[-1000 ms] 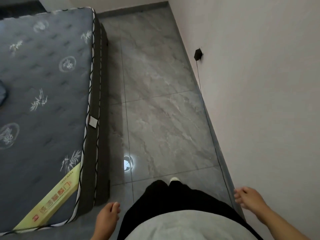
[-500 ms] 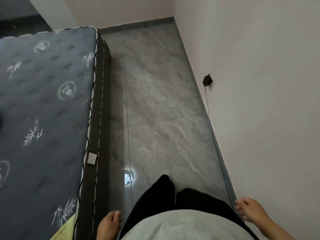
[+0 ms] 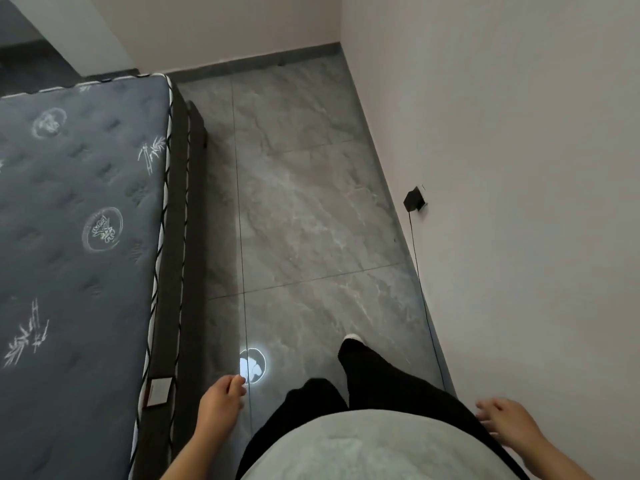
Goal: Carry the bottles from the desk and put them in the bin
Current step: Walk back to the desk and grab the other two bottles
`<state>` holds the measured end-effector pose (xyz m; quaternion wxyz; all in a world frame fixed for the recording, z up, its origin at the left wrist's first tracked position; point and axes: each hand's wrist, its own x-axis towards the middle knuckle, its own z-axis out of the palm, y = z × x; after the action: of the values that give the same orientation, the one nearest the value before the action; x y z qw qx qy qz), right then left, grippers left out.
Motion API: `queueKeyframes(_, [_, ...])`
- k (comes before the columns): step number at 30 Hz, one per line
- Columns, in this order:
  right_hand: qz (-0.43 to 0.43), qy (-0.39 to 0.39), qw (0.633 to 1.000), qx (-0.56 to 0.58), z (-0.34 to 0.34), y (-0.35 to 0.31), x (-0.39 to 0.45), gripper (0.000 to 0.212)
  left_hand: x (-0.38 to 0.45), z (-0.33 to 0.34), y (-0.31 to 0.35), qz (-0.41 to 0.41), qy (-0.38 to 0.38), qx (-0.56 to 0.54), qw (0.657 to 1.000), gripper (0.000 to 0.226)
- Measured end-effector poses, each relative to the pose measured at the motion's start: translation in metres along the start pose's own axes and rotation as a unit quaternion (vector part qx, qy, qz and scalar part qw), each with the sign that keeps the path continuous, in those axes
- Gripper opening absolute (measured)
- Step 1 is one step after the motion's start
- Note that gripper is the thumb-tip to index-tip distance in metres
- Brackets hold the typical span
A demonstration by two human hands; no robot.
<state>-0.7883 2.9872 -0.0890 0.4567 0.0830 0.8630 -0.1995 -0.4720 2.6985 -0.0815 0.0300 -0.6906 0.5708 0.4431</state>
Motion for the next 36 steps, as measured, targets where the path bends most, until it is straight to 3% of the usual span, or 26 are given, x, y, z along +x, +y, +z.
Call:
queueKeyframes(7, [-0.095, -0.034, 0.995, -0.009, -0.024, -0.15, 0.033, 0.02, 0.018, -0.003, 0.023, -0.099, 0.022, -0.033, 0.994, 0.023])
queueKeyframes(12, [-0.106, -0.045, 0.993, -0.023, -0.017, -0.225, 0.058, 0.021, 0.056, -0.016, 0.055, -0.134, 0.009, -0.023, 0.991, 0.021])
queueKeyframes(26, [-0.02, -0.019, 0.998, -0.061, -0.007, -0.339, 0.111, 0.029, 0.228, -0.071, 0.246, -0.003, -0.007, 0.027, 1.0, 0.024])
queueKeyframes(36, [-0.017, -0.024, 0.999, -0.013, -0.032, -0.504, 0.174, 0.021, 0.323, -0.072, 0.344, -0.036, 0.005, 0.004, 0.999, 0.023])
